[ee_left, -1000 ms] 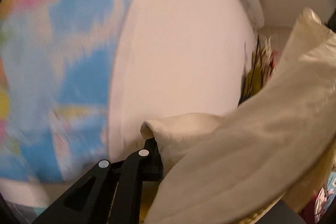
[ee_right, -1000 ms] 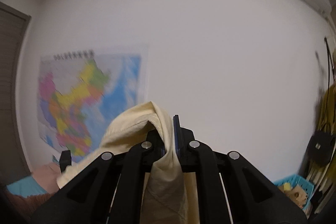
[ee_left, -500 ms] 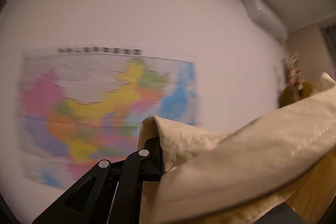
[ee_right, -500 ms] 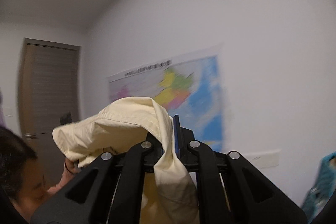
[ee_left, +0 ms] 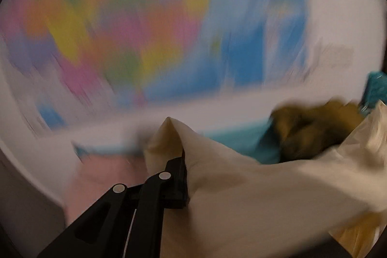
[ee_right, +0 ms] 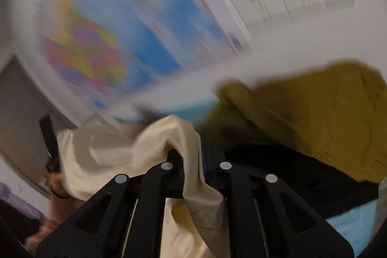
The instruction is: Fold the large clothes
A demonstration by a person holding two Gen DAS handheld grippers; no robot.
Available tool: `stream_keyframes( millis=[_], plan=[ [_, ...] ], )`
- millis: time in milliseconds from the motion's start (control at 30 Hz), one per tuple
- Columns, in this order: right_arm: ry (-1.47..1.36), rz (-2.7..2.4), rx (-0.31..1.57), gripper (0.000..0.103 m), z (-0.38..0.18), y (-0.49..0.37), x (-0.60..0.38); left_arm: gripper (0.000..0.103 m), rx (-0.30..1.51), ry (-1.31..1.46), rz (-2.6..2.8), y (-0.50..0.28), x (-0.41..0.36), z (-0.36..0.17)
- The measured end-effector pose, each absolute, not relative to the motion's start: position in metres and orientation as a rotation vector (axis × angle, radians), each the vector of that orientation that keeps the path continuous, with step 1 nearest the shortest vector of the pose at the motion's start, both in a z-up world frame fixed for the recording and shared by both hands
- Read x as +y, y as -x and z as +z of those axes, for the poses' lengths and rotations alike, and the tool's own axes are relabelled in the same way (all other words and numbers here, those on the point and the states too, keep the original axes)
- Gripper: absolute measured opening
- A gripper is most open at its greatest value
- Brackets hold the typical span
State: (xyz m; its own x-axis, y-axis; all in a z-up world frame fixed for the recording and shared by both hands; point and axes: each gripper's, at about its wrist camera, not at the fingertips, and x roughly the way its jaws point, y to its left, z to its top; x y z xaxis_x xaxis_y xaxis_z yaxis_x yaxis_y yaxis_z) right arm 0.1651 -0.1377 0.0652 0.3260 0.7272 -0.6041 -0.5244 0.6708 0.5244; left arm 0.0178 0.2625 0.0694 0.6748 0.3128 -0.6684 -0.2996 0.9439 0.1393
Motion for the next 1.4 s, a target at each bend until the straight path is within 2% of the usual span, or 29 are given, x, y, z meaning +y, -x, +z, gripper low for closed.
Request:
stream_keyframes(
  millis=[100, 167, 233, 300, 333, 400, 433, 467, 600, 667, 700, 767, 800, 833, 867, 967, 1000, 1067, 1100, 1133, 1167, 1300, 1400],
  plan=[
    [-0.2, 0.75, 1.008, 0.013, 0.02, -0.196, -0.113, 0.004, 0.877, 0.016, 0.353, -0.06, 0.283, 0.006],
    [-0.105, 0.69, 0.988, 0.041, 0.019, -0.197, -0.105, 0.004, 0.923, 0.075, 0.337, -0.069, 0.298, -0.01],
    [0.041, 0.616, 0.913, 0.061, 0.038, -0.182, -0.098, 0.01, 0.945, 0.137, 0.292, -0.073, 0.315, -0.014],
    [0.181, 0.599, 0.811, 0.066, 0.056, -0.167, -0.085, 0.025, 0.948, 0.136, 0.261, -0.07, 0.324, -0.012],
    [0.27, 0.618, 0.756, 0.069, 0.068, -0.149, -0.077, 0.028, 0.942, 0.135, 0.241, -0.067, 0.327, -0.01],
    [0.404, 0.666, 0.655, 0.08, 0.079, -0.123, -0.061, 0.04, 0.938, 0.118, 0.214, -0.061, 0.325, -0.007],
    [0.483, 0.692, 0.595, 0.087, 0.083, -0.104, -0.049, 0.04, 0.933, 0.106, 0.209, -0.057, 0.322, -0.006],
    [0.538, 0.713, 0.569, 0.088, 0.083, -0.09, -0.038, 0.04, 0.935, 0.107, 0.196, -0.064, 0.317, -0.015],
    [0.87, 0.828, 0.468, 0.088, 0.049, -0.037, 0.015, 0.041, 0.936, 0.102, 0.179, -0.062, 0.308, -0.012],
    [1.031, 0.817, 0.446, 0.084, 0.02, -0.032, 0.04, 0.041, 0.939, 0.096, 0.175, -0.063, 0.307, -0.012],
    [1.074, 0.792, 0.451, 0.079, 0.006, -0.036, 0.047, 0.041, 0.945, 0.101, 0.169, -0.064, 0.307, -0.013],
    [1.071, 0.794, 0.505, 0.046, -0.004, -0.045, 0.052, 0.041, 0.945, 0.117, 0.153, -0.064, 0.308, -0.01],
    [0.987, 0.834, 0.567, 0.037, 0.003, -0.061, 0.053, 0.041, 0.946, 0.115, 0.147, -0.064, 0.308, -0.01],
    [0.894, 0.881, 0.62, 0.019, 0.012, -0.073, 0.048, 0.041, 0.942, 0.117, 0.144, -0.064, 0.309, -0.007],
    [0.737, 0.936, 0.695, 0.014, 0.026, -0.092, 0.045, 0.041, 0.936, 0.13, 0.133, -0.064, 0.311, -0.004],
    [0.302, 0.959, 0.805, 0.009, 0.066, -0.158, 0.018, 0.044, 0.9, 0.202, 0.094, -0.063, 0.322, 0.008],
    [0.151, 0.931, 0.854, 0.009, 0.07, -0.187, 0.008, 0.051, 0.88, 0.216, 0.1, -0.063, 0.326, 0.013],
    [0.028, 0.885, 0.947, 0.009, 0.056, -0.221, 0.005, 0.061, 0.859, 0.217, 0.132, -0.063, 0.33, 0.017],
    [0.038, 0.855, 0.971, 0.01, 0.049, -0.227, 0.007, 0.062, 0.863, 0.215, 0.147, -0.063, 0.33, 0.017],
    [0.073, 0.774, 0.999, 0.024, 0.037, -0.235, 0.011, 0.063, 0.873, 0.215, 0.139, -0.062, 0.329, 0.016],
    [0.082, 0.705, 1.018, 0.044, 0.029, -0.24, 0.011, 0.064, 0.881, 0.209, 0.129, -0.06, 0.327, 0.014],
    [-0.081, 0.727, 0.935, 0.053, 0.048, -0.221, -0.028, 0.071, 0.908, 0.125, 0.093, -0.035, 0.31, 0.009],
    [-0.071, 0.762, 0.799, 0.084, 0.073, -0.175, -0.068, 0.074, 0.906, 0.083, 0.036, 0.002, 0.293, 0.008]
  ],
)
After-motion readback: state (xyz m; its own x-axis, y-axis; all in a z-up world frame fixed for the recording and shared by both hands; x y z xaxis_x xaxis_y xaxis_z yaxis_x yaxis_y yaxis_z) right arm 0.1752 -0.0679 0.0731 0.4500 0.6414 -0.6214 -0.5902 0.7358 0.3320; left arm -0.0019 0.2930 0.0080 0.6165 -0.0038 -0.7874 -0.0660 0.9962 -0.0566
